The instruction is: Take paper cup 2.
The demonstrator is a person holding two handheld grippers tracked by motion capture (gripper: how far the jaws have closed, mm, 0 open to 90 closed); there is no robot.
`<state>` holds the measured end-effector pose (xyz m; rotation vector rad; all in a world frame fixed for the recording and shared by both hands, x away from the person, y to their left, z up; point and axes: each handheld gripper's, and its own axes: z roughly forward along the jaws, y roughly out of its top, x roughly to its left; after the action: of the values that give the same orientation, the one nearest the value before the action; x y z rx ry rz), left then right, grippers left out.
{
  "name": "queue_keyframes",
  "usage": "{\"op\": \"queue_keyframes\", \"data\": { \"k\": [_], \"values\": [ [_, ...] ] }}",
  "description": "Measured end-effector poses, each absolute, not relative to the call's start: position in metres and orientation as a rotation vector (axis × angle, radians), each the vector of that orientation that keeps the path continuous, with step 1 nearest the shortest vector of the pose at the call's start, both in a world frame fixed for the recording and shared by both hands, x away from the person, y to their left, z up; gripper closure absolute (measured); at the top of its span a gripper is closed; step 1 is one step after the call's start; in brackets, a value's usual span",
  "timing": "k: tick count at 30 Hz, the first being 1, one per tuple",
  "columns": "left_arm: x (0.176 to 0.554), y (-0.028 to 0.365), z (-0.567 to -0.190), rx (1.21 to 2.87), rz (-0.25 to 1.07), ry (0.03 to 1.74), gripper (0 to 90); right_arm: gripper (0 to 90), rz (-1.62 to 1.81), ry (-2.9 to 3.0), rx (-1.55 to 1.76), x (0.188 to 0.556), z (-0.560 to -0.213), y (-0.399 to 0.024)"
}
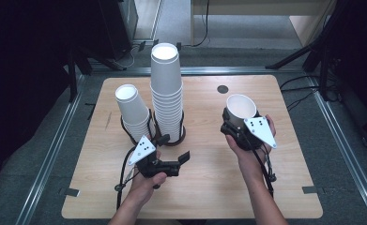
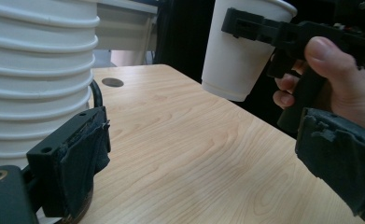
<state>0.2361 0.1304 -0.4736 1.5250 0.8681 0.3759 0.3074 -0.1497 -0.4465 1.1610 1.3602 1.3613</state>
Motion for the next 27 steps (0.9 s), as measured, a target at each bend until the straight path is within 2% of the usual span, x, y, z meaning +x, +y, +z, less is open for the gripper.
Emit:
{"op": "queue_keyframes", "data": {
  "k": [9, 27],
  "values": [
    [0.238, 0.133, -0.475, 1.525, 0.376, 0.890, 3.5, 15.1, 1.250, 1.383, 1.153, 0.337, -0.467, -0.159],
    [0.241, 0.135, -0.478, 1.528, 0.382, 0.911, 3.5, 14.1, 1.250, 1.323, 1.205, 0.385, -0.499, -0.184]
  ]
}}
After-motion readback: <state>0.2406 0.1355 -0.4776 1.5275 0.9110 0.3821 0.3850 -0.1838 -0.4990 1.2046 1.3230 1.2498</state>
